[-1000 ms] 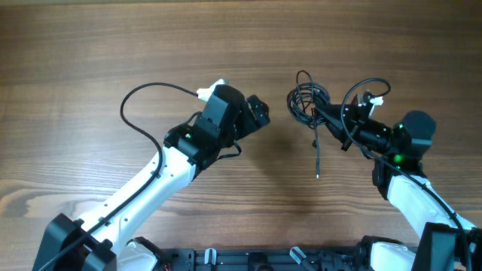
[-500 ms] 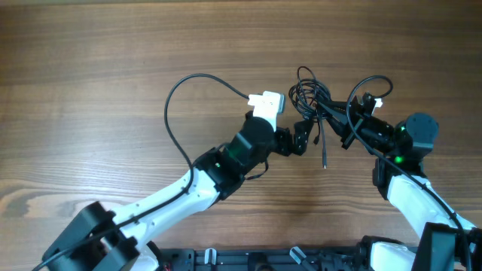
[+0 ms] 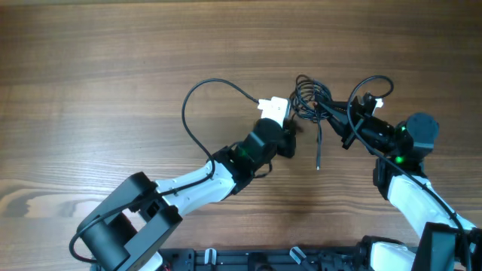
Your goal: Untangle cables
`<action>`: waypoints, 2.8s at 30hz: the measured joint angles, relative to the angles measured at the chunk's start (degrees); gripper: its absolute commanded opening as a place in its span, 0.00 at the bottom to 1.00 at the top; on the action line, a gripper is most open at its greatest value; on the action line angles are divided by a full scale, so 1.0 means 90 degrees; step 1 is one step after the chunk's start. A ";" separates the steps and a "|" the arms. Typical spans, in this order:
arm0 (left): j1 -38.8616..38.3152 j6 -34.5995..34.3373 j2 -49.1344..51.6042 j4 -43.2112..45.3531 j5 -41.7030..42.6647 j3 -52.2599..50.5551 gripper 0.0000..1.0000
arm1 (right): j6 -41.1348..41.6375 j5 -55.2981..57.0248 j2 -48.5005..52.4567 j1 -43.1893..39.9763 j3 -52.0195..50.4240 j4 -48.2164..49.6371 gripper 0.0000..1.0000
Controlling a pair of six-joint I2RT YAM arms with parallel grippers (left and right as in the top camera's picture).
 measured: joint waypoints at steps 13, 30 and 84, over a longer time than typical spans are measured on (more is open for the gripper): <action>-0.0002 0.0061 -0.0029 -0.1515 0.1778 -0.0005 0.36 | -0.3308 0.3257 0.0000 -0.0520 0.0000 -0.0551 0.11; 0.1132 0.1518 -0.4133 -0.4109 0.1950 -0.0034 1.00 | -0.8638 -0.1826 0.0000 -0.0066 0.0002 -0.1433 0.04; 0.1649 0.0289 -0.3623 -0.3211 0.1542 -0.0046 0.04 | -1.0749 0.0350 -0.0022 0.1532 0.0005 -0.1418 0.85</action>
